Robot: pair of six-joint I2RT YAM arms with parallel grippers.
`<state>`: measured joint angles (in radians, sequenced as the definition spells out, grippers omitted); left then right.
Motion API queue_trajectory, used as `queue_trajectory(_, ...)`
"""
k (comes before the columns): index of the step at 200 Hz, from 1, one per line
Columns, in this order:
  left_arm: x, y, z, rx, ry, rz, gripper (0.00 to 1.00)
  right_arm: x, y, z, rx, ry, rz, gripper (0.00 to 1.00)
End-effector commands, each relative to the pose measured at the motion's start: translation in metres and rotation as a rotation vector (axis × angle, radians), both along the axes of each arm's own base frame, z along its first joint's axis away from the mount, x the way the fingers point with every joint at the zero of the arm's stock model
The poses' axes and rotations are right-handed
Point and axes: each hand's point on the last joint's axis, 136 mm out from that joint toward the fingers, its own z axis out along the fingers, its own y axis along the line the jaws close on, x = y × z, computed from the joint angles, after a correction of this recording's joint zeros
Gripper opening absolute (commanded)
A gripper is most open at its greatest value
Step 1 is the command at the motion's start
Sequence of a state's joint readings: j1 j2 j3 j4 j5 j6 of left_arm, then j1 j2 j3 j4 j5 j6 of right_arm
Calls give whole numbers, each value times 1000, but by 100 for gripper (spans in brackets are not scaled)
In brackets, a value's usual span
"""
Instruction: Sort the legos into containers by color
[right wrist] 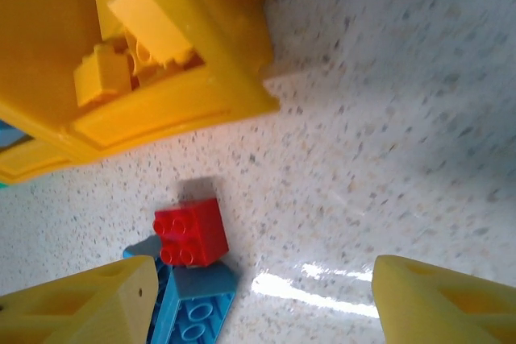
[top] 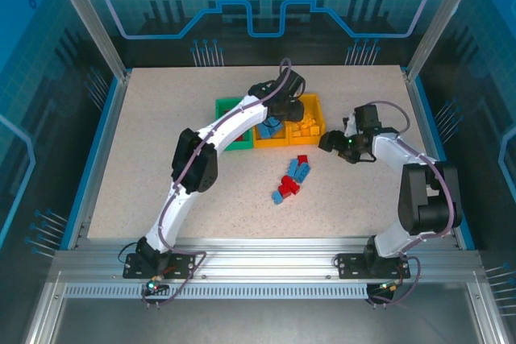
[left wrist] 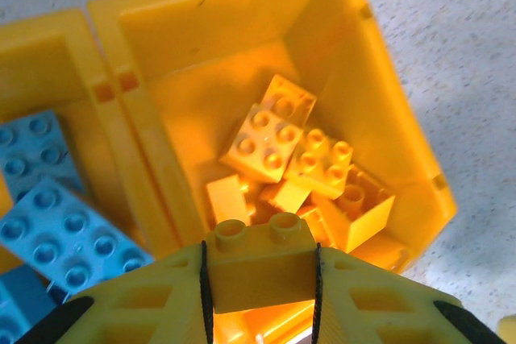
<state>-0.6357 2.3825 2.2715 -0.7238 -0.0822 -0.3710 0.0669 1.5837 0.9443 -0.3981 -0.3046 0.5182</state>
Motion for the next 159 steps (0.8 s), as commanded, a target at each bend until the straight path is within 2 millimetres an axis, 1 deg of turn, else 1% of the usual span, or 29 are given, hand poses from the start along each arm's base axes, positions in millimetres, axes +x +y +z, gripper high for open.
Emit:
queue_trajectory(1,9,-8,2,-31,-24,-49,33,-23,17,-1,32,65,12,69)
queue_trajectory(33,17,-13,-3,-72,-30,-51,34,-37,33,-10,25,102,28,66)
queue_trajectory(39,18,-13,-4,-75,-32,-49,36,-37,35,-10,25,102,29,66)
queue_trajectory(46,19,-13,-5,-76,-33,-41,40,-37,38,-10,24,100,29,65)
queue_trajectory(49,19,-13,-5,-77,-33,-38,42,-44,38,-17,19,121,30,65)
queue_trajectory(59,19,-12,-3,-79,-30,-29,44,-48,40,-19,13,125,29,65)
queue_trajectory(65,18,-12,-2,-82,-27,-25,47,-48,42,-19,11,122,29,65)
queue_trajectory(77,16,-10,1,-87,-24,-14,57,-49,46,-19,5,118,36,64)
queue_trajectory(87,12,-9,5,-97,-23,-6,62,-51,50,-19,-1,121,44,64)
queue_trajectory(100,7,-6,11,-115,-33,4,76,-51,54,-20,-8,124,52,64)
queue_trajectory(115,2,-2,20,-133,-45,13,84,-51,57,-21,-14,132,56,64)
queue_trajectory(119,0,0,19,-133,-41,18,88,-51,57,-22,-15,135,54,64)
queue_trajectory(122,-1,1,22,-137,-46,20,91,-52,58,-22,-16,136,53,64)
queue_trajectory(126,-5,2,22,-137,-44,20,98,-52,58,-23,-17,138,51,64)
queue_trajectory(159,-20,16,32,-157,-64,38,99,-51,66,-26,-19,141,56,63)
